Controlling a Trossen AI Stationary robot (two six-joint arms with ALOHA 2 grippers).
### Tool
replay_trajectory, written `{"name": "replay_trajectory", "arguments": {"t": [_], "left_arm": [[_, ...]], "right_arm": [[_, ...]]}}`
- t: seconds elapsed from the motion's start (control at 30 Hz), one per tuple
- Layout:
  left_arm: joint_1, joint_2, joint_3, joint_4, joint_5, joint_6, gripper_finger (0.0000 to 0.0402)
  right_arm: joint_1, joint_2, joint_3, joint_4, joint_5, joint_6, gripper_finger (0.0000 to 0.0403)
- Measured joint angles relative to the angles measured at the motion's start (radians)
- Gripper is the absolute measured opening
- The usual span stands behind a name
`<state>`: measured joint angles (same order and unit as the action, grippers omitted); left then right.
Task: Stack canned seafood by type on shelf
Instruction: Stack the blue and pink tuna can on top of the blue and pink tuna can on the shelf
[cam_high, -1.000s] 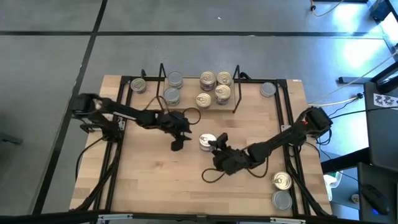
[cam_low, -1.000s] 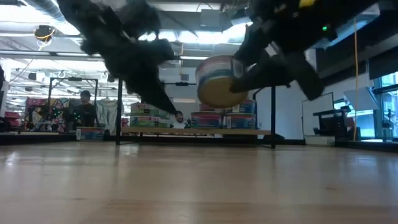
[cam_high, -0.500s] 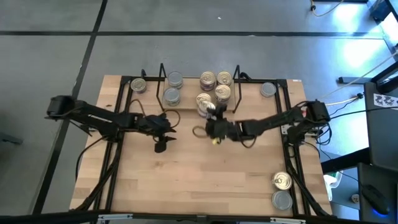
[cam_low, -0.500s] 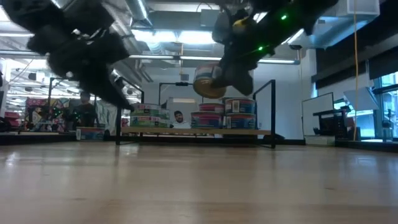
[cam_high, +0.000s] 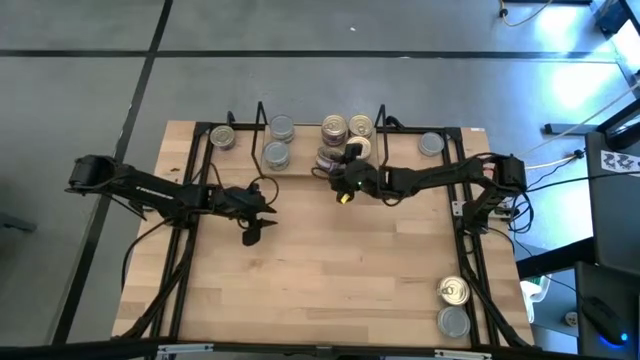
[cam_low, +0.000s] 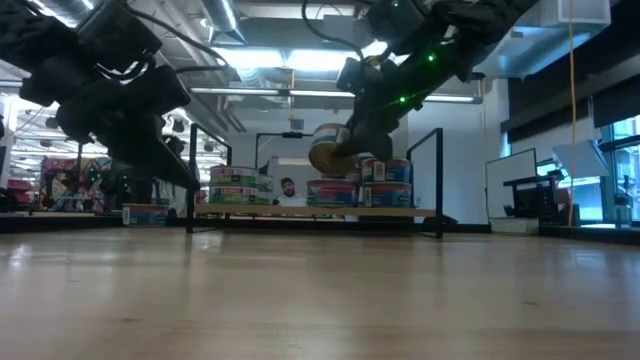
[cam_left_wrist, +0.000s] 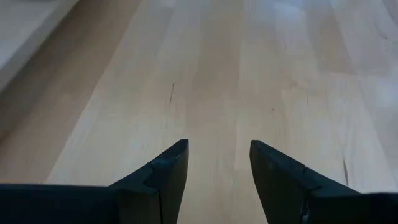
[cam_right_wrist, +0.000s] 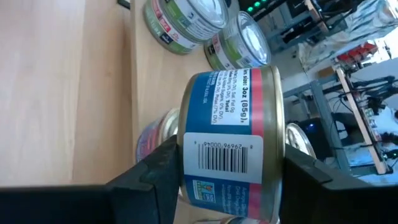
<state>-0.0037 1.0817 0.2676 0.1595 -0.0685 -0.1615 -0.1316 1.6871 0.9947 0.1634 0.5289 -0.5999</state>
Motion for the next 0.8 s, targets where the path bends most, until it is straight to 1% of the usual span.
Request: {"name": "replay_trajectory", "arguments": {"t": [0.2, 0.43, 0.8], "left_arm": [[0.002, 0.000, 0.000, 0.017, -0.004, 0.035, 0.0170], [0.002, 0.000, 0.000, 0.016, -0.004, 0.037, 0.0170], [0.002, 0.000, 0.000, 0.012, -0.005, 0.032, 0.0170]], "right_arm": [[-0.052, 0.000, 0.000, 0.000, -0.053, 0.001, 0.0189], [-0.086, 0.000, 0.000, -0.008, -0.103, 0.001, 0.0189], [-0.084, 0.051, 0.002, 0.037, -0.048, -0.017, 0.0190]]}}
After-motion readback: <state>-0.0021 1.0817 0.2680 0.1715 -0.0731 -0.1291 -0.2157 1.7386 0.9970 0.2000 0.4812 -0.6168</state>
